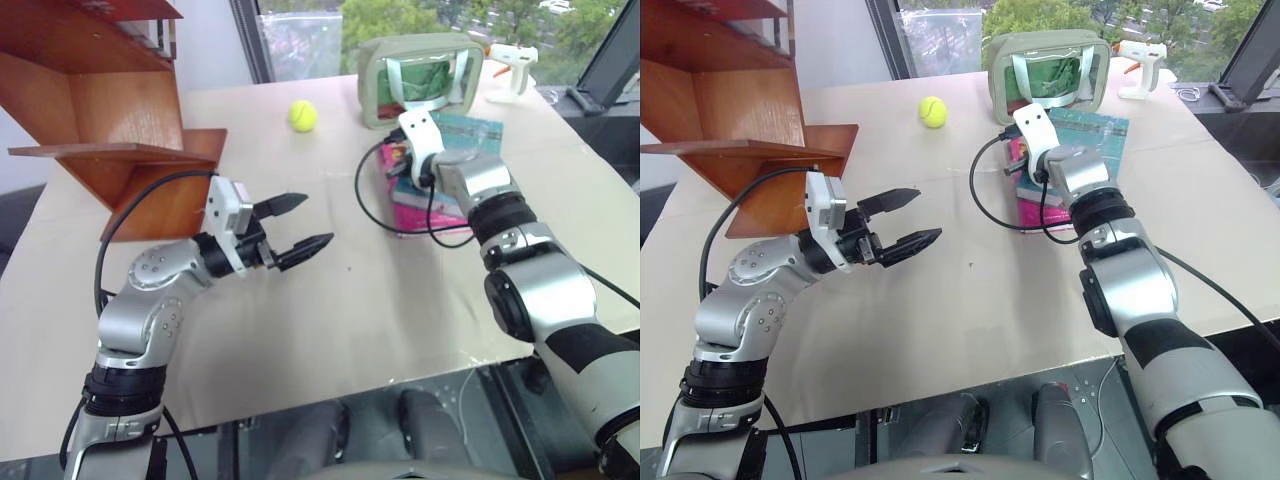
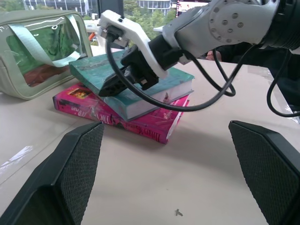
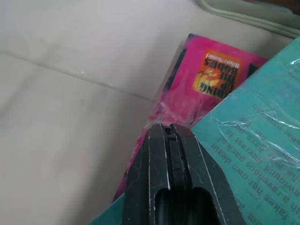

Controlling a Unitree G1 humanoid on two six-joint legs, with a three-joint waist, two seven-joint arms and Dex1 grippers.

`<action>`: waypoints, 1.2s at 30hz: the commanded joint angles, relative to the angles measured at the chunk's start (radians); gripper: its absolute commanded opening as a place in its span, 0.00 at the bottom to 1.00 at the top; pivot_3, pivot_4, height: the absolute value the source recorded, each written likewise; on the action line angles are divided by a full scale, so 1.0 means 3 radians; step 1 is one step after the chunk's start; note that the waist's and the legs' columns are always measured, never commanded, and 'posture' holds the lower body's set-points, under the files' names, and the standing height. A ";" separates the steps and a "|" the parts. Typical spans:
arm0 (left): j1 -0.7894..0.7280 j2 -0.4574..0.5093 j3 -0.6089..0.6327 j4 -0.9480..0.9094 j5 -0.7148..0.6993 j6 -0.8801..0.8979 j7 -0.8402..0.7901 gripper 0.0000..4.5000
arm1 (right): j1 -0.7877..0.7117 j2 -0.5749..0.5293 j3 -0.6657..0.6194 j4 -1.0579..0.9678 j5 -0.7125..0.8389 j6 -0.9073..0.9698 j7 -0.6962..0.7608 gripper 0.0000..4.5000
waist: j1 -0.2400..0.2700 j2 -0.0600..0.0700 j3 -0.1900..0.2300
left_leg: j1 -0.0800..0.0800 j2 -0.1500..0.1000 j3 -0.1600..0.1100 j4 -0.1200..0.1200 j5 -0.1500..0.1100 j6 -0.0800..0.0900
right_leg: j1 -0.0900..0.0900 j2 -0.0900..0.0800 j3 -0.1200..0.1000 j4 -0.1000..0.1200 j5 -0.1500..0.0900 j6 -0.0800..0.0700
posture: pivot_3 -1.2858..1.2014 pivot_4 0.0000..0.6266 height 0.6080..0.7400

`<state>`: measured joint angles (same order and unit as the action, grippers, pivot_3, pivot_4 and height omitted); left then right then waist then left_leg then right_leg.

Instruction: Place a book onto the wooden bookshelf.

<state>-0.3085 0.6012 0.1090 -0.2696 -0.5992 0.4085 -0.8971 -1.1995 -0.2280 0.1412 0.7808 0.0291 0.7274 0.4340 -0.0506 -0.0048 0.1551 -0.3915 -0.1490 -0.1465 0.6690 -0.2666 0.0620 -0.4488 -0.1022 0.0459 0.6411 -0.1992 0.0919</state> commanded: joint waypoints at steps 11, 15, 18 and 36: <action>-0.0143 -0.0012 -0.0025 -0.0035 -0.0033 -0.0040 -0.0116 1.00 | 0.1050 -0.0432 -0.0132 -0.2822 0.0429 0.1393 0.0314 0.01 | 0.0031 0.0000 -0.0001 | 0.0000 0.0001 0.0001 0.0001 0.0000 0.0000 | 0.0000 -0.0001 0.0000 0.0002 0.0000 0.0000 | 0.52 0.24 1.00; -0.0186 -0.0021 -0.0034 0.0015 -0.0025 -0.0033 -0.0137 1.00 | 0.0929 -0.0295 -0.0617 -0.2972 0.0519 0.1260 0.0013 0.01 | 0.0034 0.0000 0.0000 | 0.0000 0.0001 0.0003 0.0002 0.0000 -0.0001 | 0.0000 -0.0001 0.0001 0.0004 0.0000 0.0001 | 0.52 0.24 1.00; -0.0198 -0.0024 -0.0038 0.0030 -0.0027 -0.0024 -0.0136 1.00 | 0.0815 -0.0397 -0.0779 -0.2764 0.0354 0.1099 -0.0288 0.01 | 0.0050 0.0000 0.0000 | -0.0001 -0.0001 0.0002 0.0002 0.0000 0.0000 | 0.0000 -0.0002 0.0000 0.0002 0.0000 0.0001 | 0.52 0.24 1.00; -0.0068 -0.0030 0.0008 -0.0151 -0.0051 0.0048 -0.0013 1.00 | 0.0138 -0.1319 -0.1162 0.0389 0.0043 -0.0376 -0.0797 0.01 | 0.0026 0.0005 0.0004 | -0.0002 0.0001 0.0010 -0.0003 0.0001 0.0000 | -0.0005 -0.0002 0.0008 -0.0001 0.0000 0.0000 | 0.52 0.24 1.00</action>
<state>-0.3255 0.5843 0.0794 -0.2670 -0.5937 0.4295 -0.9074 -1.1267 -0.6127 -0.1894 0.8861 0.0209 0.6391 0.1735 -0.0426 -0.0034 0.1563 -0.3921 -0.1487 -0.1434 0.6683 -0.2664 0.0620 -0.4501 -0.1027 0.0484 0.6410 -0.1991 0.0920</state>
